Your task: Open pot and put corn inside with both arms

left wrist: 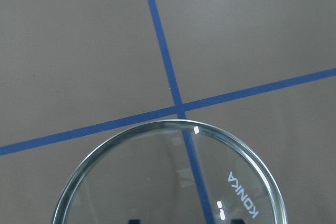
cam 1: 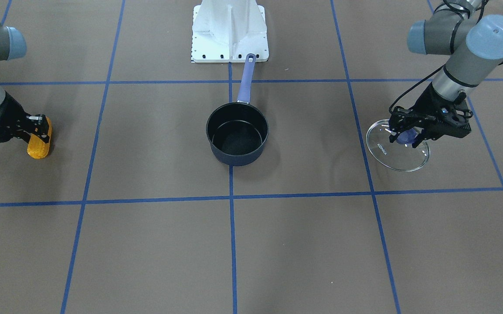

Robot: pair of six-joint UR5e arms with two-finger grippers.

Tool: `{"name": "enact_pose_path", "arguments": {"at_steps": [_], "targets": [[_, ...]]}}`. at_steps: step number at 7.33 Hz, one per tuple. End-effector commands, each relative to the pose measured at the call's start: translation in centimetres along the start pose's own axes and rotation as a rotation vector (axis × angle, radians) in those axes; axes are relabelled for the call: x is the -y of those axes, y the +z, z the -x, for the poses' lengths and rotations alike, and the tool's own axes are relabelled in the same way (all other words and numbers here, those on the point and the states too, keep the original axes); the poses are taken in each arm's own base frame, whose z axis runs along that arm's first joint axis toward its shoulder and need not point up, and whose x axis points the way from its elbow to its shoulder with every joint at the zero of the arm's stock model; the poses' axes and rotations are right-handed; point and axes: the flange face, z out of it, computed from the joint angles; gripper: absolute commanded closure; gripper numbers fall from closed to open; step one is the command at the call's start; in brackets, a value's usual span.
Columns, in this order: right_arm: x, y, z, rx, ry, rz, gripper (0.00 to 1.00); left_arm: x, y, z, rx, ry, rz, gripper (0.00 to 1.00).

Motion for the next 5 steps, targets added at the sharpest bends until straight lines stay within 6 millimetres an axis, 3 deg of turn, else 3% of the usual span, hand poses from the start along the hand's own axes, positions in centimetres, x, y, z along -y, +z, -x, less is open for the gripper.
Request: {"name": "enact_pose_path", "arguments": {"at_steps": [1, 2, 3, 5], "targets": [[0.5, -1.2, 0.7, 0.012, -0.006, -0.021, 1.0, -0.3, 1.0, 0.9, 0.003, -0.007, 0.015, 0.53], [1.5, -3.1, 1.2, 0.037, 0.006, -0.034, 1.0, -0.5, 1.5, 1.5, 0.012, -0.013, 0.023, 0.53], [4.2, -6.0, 4.3, 0.044, 0.034, -0.041, 1.0, -2.1, 3.1, 4.0, 0.013, 0.015, 0.027, 0.53], [7.4, -11.7, 12.2, 0.011, 0.068, -0.019, 1.0, -3.0, 5.4, 6.8, -0.002, 0.048, 0.009, 0.53]]}}
